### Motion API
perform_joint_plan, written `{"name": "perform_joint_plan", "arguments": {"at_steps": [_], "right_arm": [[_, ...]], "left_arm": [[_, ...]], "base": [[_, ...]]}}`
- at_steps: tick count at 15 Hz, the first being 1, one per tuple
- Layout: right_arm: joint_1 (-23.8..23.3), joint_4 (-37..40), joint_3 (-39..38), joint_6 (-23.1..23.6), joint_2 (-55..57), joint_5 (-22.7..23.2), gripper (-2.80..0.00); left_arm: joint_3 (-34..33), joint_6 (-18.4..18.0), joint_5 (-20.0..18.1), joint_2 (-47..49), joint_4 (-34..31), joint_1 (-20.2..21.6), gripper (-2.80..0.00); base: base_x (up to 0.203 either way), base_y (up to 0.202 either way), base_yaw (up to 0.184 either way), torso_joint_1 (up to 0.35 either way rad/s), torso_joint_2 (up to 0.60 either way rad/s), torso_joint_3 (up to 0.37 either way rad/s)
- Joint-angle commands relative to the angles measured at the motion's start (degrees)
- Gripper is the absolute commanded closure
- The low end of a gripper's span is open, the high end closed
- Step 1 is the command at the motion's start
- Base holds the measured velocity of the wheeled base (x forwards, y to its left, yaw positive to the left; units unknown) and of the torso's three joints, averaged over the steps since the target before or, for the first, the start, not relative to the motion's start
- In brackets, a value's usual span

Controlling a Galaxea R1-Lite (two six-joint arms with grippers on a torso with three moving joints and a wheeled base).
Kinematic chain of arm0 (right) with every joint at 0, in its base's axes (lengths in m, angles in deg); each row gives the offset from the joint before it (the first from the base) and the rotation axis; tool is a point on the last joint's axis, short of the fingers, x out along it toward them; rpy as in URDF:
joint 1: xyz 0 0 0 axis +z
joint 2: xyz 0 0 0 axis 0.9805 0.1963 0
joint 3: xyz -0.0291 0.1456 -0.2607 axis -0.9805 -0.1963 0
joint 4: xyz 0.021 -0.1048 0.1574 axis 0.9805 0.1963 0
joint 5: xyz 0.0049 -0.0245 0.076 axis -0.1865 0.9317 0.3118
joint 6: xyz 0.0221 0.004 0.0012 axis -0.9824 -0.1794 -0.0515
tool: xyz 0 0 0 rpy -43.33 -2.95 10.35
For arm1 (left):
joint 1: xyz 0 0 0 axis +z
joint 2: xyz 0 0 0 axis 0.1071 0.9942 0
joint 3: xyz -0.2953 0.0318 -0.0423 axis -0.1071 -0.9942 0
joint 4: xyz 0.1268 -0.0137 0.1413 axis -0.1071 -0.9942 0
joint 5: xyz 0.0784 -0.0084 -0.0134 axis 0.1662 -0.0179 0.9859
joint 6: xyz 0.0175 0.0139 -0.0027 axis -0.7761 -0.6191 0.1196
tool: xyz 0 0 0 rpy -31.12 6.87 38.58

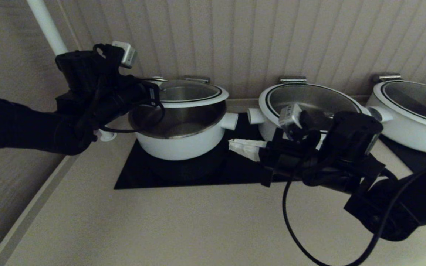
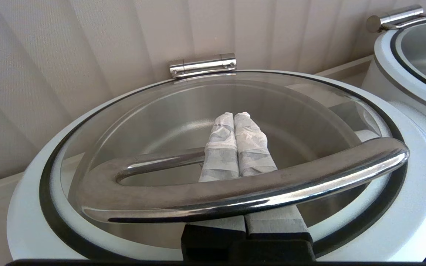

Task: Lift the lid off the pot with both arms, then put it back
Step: Hold the pot lid with the right arm

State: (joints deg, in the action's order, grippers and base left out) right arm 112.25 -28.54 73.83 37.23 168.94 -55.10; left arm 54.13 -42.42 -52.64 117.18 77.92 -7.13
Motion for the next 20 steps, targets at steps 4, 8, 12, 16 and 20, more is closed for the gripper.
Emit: {"name": "perform_joint_plan", "arguments": {"at_steps": [4,8,12,16,20], "right_arm": [[0.4,-5.8,3.0,0.1,6.5,-0.1,0.00],[0.4,-6.8,4.4,0.1,8.3,-0.9,0.00],[0.4,-7.2,9.7,0.2,11.7,-3.9,0.00],[0.4,-7.3,13.4,0.3,14.3,-6.2,0.00],[0.4,-7.0,18.2,0.3,17.1,-7.4,0.00]], "left_arm": [[0.0,0.1,0.0,-0.2,0.4,0.1,0.00],[0.0,0.1,0.0,0.1,0.4,0.1,0.00],[-0.1,0.2,0.0,0.0,0.4,0.2,0.00],[-0.1,0.2,0.0,-0.2,0.4,0.2,0.00],[-0.1,0.2,0.1,-0.3,0.4,0.2,0.00]], "base": [[0.000,0.000,0.000,0.000,0.00,0.000],[0.000,0.000,0.000,0.000,0.00,0.000],[0.000,0.000,0.000,0.000,0.00,0.000],[0.000,0.000,0.000,0.000,0.00,0.000],[0.000,0.000,0.000,0.000,0.00,0.000]]}}
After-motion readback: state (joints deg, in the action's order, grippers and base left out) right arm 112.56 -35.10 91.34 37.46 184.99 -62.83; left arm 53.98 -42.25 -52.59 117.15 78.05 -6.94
